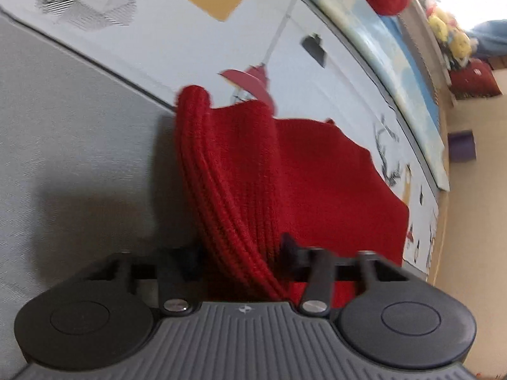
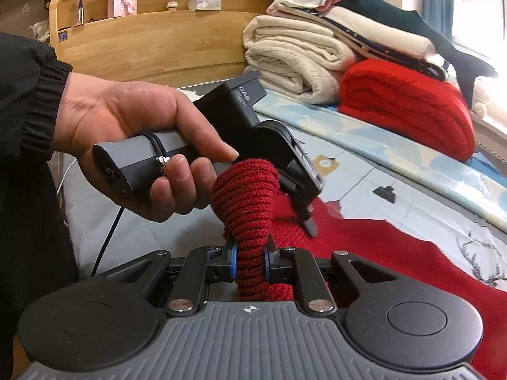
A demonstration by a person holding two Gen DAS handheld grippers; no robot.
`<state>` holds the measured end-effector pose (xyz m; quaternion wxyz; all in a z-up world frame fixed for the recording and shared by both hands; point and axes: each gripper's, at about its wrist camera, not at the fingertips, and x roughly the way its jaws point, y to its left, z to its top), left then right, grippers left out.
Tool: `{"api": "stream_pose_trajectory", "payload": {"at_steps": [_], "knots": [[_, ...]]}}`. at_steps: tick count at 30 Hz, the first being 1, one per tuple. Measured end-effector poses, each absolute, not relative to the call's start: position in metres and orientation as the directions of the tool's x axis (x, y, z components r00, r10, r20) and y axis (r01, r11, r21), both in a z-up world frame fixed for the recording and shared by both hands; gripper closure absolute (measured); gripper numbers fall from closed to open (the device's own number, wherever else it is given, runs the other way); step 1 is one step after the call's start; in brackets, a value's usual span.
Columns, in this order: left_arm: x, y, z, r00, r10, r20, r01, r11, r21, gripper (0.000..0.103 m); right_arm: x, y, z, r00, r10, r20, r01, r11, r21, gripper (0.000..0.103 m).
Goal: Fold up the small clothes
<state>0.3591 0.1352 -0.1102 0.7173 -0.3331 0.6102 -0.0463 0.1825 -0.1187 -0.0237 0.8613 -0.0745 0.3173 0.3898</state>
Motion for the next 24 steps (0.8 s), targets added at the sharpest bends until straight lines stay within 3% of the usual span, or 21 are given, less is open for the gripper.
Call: {"api": "stream_pose_trajectory", "payload": {"at_steps": [4,14,18,24], "knots": [[0.354,0.15,-0.087,0.326,-0.453,-0.83,-0.302,0.782,-0.546,0.073,0.185,-0.104,-0.026,0.458,0.656,-0.6,-0.739,0.656,0.152,0.088],[0.319,0.204,-0.023,0.482,-0.353,-0.802,-0.258,0.817,-0.515,0.075,0.189,-0.069,-0.002,0.402,0.786,-0.469,-0.796,0.553,0.245,0.088],[0.324,0.193,-0.026,0.461,-0.352,-0.815,-0.226,0.841,-0.491,0.075,0.188,-0.07,-0.004,0.404,0.767,-0.499,-0.79,0.568,0.233,0.088],[0.336,0.149,-0.023,0.486,-0.434,-0.758,-0.124,0.824,-0.552,0.076,0.184,-0.097,-0.004,0.468,0.713,-0.522,-0.736,0.641,0.216,0.088]]}}
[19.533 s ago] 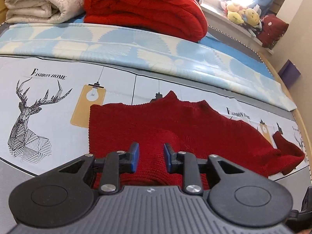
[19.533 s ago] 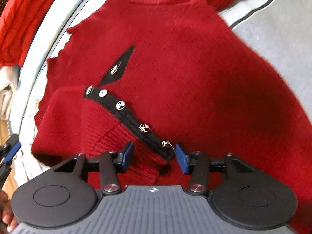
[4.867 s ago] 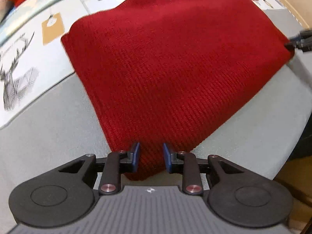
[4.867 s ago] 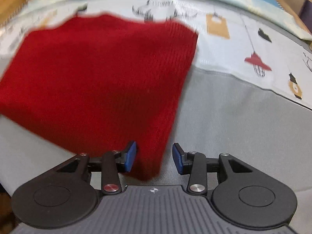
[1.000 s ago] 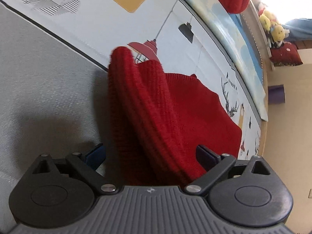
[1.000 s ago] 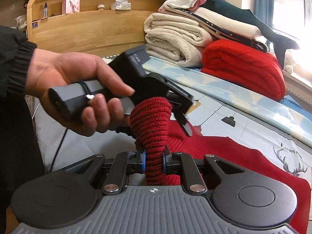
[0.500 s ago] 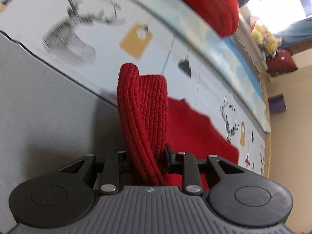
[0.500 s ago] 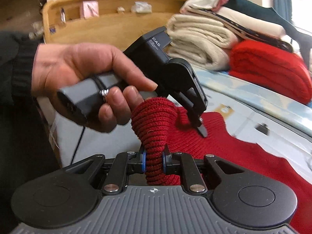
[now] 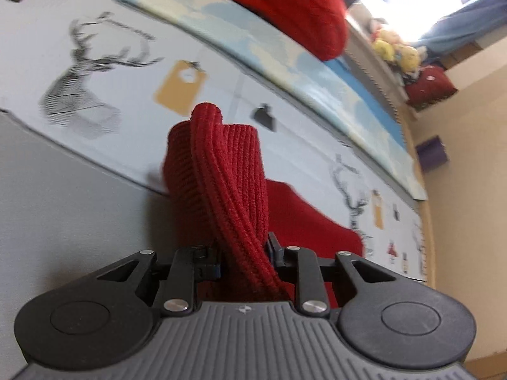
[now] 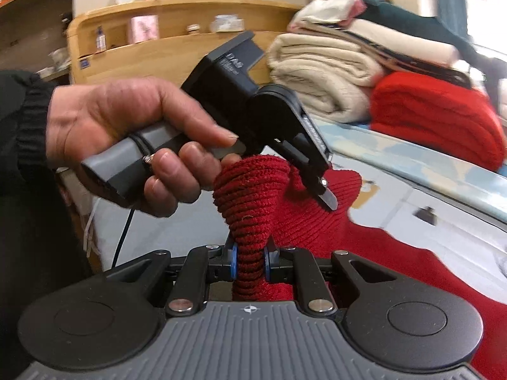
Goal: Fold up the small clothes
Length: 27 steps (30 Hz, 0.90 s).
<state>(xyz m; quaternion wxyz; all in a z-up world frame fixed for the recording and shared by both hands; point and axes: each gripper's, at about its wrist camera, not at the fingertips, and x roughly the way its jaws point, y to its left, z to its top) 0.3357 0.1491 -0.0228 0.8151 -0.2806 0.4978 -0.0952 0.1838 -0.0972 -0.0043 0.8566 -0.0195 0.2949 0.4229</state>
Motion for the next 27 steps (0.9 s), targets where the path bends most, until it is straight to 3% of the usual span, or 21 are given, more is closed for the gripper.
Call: {"api": "stream_pose_trajectory", "payload": {"at_steps": [8,9,11,12,18,20,23,25,27], "knots": [[0.33,0.042,0.001,0.539,-0.561,-0.628,0.179,0.805,-0.566,0.075,0.167,-0.18,0.009,0.656,0.521,-0.545,-0.519,0.837,0.175,0.088],[0.328,0.03,0.004,0.531,-0.587,-0.611,0.208,0.79,-0.577,0.072,0.164,-0.189,0.011,0.67,0.502,-0.547,-0.494,0.851,0.176,0.088],[0.325,0.015,0.006,0.503,-0.63,-0.592,0.246,0.761,-0.601,0.055,0.156,-0.206,0.013,0.699,0.438,-0.565,-0.424,0.89,0.165,0.088],[0.324,0.01,0.006,0.481,-0.649,-0.589,0.263,0.748,-0.609,0.039,0.154,-0.214,0.011,0.706,0.403,-0.583,-0.383,0.909,0.165,0.089],[0.319,0.011,-0.002,0.458,-0.611,-0.646,0.25,0.786,-0.566,0.036,0.162,-0.258,-0.046,0.549,0.238,-0.801,-0.053,0.966,0.251,0.089],[0.321,0.019,-0.01,0.423,-0.593,-0.685,0.223,0.801,-0.555,0.036,0.165,-0.274,-0.066,0.486,0.258,-0.835,0.044,0.947,0.318,0.088],[0.322,0.022,-0.023,0.359,-0.55,-0.754,0.21,0.835,-0.509,0.037,0.165,-0.287,-0.078,0.463,0.328,-0.824,0.149,0.887,0.437,0.08],[0.318,0.023,-0.029,0.331,-0.531,-0.78,0.233,0.847,-0.478,0.037,0.166,-0.292,-0.077,0.491,0.343,-0.8,0.181,0.859,0.479,0.06],[0.316,0.023,-0.031,0.324,-0.522,-0.789,0.255,0.851,-0.459,0.037,0.17,-0.295,-0.075,0.518,0.348,-0.782,0.197,0.841,0.504,0.05]]}}
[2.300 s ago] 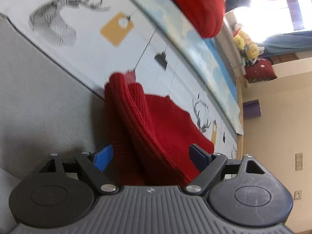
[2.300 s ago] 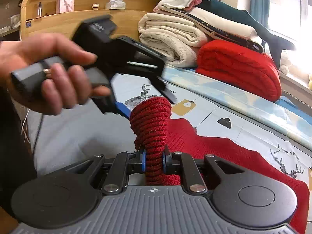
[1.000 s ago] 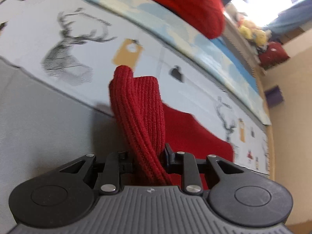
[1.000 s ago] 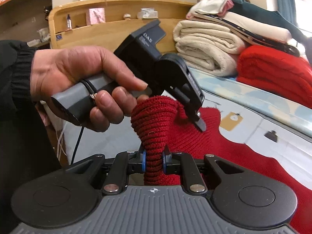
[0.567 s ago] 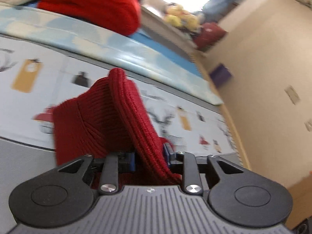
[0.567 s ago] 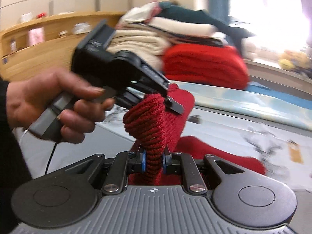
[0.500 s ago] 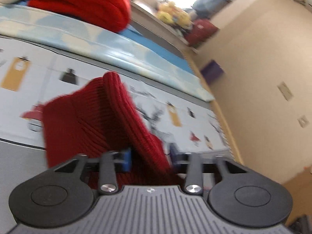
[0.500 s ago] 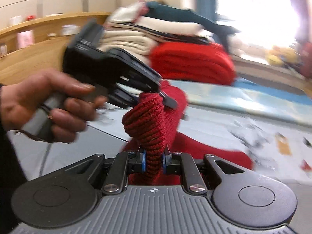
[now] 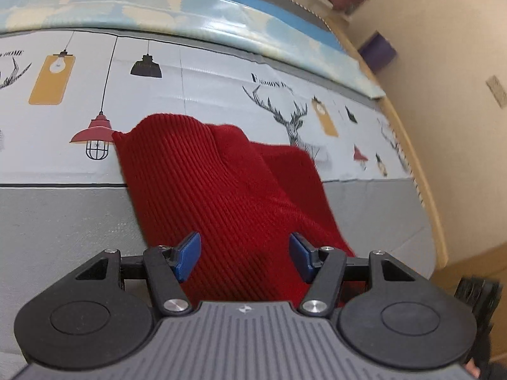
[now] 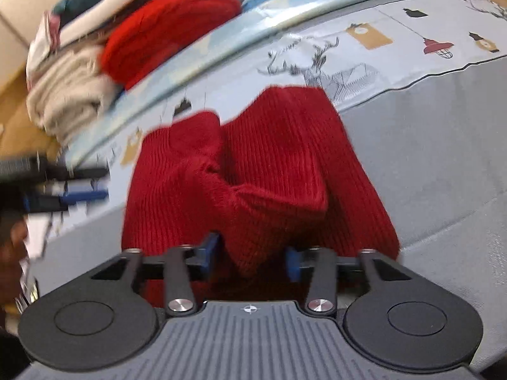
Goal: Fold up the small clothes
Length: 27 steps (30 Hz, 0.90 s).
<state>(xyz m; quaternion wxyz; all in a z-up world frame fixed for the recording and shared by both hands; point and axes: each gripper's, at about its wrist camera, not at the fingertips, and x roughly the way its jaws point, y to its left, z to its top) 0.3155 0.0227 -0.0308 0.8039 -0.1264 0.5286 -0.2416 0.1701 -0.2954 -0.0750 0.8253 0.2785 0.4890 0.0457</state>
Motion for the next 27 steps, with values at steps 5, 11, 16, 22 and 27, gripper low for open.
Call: {"api": "stream_pose_trajectory", "payload": {"at_steps": [5,11,16,22,27], "knots": [[0.314,0.03,-0.032,0.324,-0.519,-0.791,0.261,0.853,-0.452,0.037,0.188,-0.305,-0.088,0.519,0.396,-0.757,0.234,0.786,0.572,0.042],[0.312,0.031,-0.029,0.329,-0.499,-0.802,0.26,0.864,-0.431,0.037,0.198,-0.295,-0.089,0.504,0.406,-0.762,0.186,0.811,0.555,0.043],[0.315,0.037,-0.031,0.347,-0.475,-0.809,0.234,0.879,-0.416,0.038,0.198,-0.283,-0.067,0.559,0.405,-0.723,0.03,0.862,0.506,0.083],[0.317,0.039,-0.031,0.35,-0.472,-0.81,0.223,0.881,-0.417,0.038,0.176,-0.284,-0.03,0.665,0.392,-0.636,-0.063,0.877,0.475,0.086],[0.318,0.035,-0.033,0.341,-0.466,-0.816,0.234,0.883,-0.406,0.038,0.178,-0.316,-0.061,0.585,0.204,-0.785,0.203,0.901,0.384,0.085]]}}
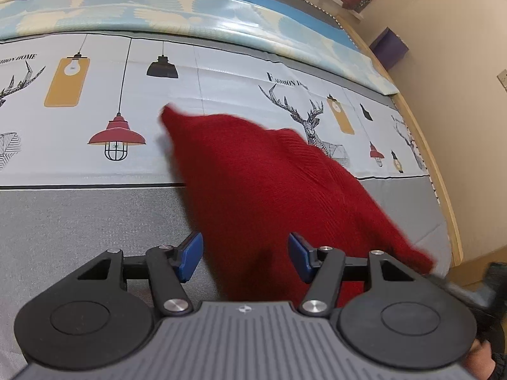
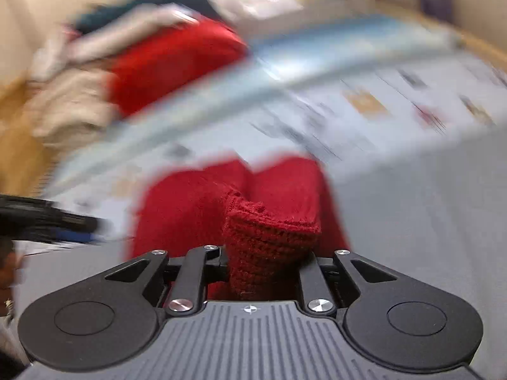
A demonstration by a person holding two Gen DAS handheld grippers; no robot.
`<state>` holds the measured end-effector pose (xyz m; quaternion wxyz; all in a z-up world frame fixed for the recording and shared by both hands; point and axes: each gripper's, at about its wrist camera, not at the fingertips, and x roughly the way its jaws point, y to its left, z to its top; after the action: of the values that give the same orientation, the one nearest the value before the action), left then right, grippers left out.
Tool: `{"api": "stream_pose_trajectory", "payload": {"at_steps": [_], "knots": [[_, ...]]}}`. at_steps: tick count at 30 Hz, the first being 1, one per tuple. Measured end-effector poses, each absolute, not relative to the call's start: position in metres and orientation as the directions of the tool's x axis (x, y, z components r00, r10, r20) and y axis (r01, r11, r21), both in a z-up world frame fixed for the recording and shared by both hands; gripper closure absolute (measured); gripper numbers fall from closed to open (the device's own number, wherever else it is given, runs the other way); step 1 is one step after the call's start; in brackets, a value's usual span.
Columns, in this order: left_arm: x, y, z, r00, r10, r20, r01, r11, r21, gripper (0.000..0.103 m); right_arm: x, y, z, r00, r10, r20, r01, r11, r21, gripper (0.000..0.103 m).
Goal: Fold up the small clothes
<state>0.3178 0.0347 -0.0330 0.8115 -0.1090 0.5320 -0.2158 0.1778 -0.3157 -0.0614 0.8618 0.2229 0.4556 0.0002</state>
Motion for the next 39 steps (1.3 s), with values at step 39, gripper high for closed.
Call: {"api": "stream_pose_trajectory", "payload": {"at_steps": [39], "knots": [[0.313,0.0,-0.052,0.287,-0.407,-0.867,0.347,0.888,-0.302,0.038,0.318,-0.315,-0.084,0.455,0.39,-0.801,0.078,0.878,0.473,0.045]]}}
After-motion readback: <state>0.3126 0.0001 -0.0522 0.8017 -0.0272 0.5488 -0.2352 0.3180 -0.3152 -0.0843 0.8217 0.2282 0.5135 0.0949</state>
